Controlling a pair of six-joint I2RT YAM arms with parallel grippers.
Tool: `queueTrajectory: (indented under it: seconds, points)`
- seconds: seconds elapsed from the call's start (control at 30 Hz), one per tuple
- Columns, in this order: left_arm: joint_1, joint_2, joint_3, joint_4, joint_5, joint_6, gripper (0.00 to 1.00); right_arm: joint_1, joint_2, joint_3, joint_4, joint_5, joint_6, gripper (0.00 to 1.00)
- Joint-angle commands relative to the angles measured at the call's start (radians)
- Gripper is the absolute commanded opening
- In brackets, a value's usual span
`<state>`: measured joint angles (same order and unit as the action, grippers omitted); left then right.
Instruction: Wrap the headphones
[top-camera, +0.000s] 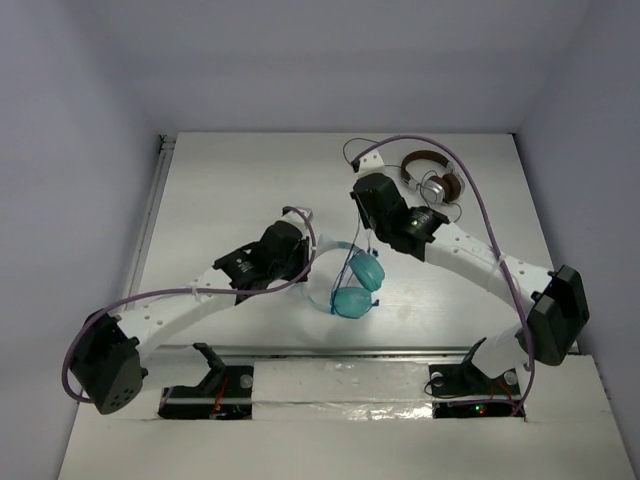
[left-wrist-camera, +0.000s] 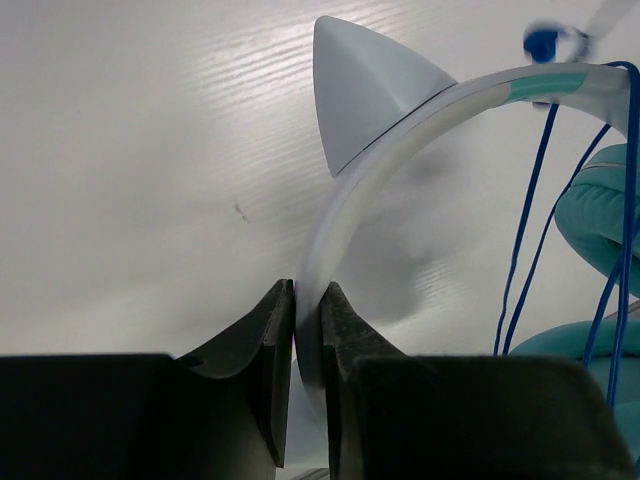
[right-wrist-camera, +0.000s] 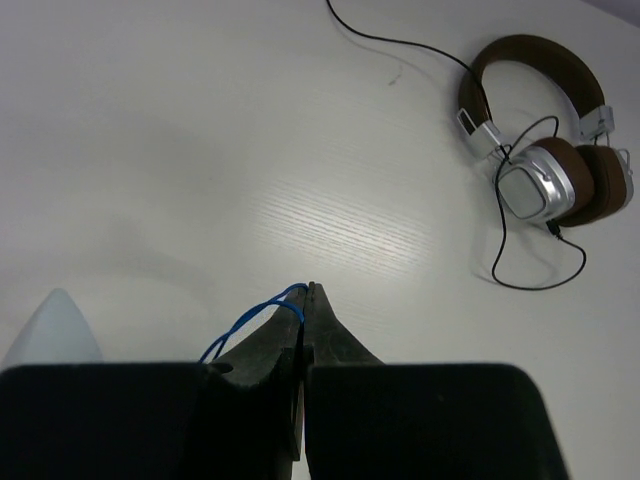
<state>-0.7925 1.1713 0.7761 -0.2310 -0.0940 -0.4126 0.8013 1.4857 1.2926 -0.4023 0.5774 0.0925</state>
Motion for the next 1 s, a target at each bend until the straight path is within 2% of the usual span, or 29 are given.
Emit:
queueTrajectory:
  seconds: [0.0, 0.2, 0.3, 0.33, 0.47, 0.63, 0.67, 0.77, 0.97]
  points:
    - [-0.004, -0.024, 0.092, 0.007, 0.033, 0.055, 0.00, -0.010, -0.025, -0.033, 0.091, 0.081, 0.036, 0.00]
    - [0.006, -0.005, 0.132, -0.042, 0.046, 0.123, 0.00, -0.050, -0.064, -0.061, 0.088, 0.091, 0.079, 0.00]
    - [0.065, -0.018, 0.144, -0.050, 0.088, 0.141, 0.00, -0.059, -0.077, -0.101, 0.100, 0.058, 0.127, 0.00]
    - [0.116, -0.021, 0.147, -0.053, 0.153, 0.146, 0.00, -0.068, -0.087, -0.131, 0.121, 0.043, 0.154, 0.00]
    - [0.188, -0.056, 0.167, -0.028, 0.304, 0.166, 0.00, -0.091, -0.142, -0.216, 0.207, -0.139, 0.188, 0.00]
    - [0.197, -0.056, 0.254, -0.076, 0.419, 0.211, 0.00, -0.148, -0.159, -0.289, 0.351, -0.384, 0.176, 0.02]
    - [0.197, -0.053, 0.264, -0.082, 0.442, 0.221, 0.00, -0.148, -0.159, -0.302, 0.377, -0.484, 0.176, 0.02]
    - [0.197, -0.039, 0.293, -0.114, 0.500, 0.247, 0.00, -0.175, -0.154, -0.328, 0.450, -0.636, 0.171, 0.03]
    - [0.242, -0.076, 0.331, -0.097, 0.507, 0.207, 0.00, -0.214, -0.168, -0.384, 0.568, -0.772, 0.206, 0.06]
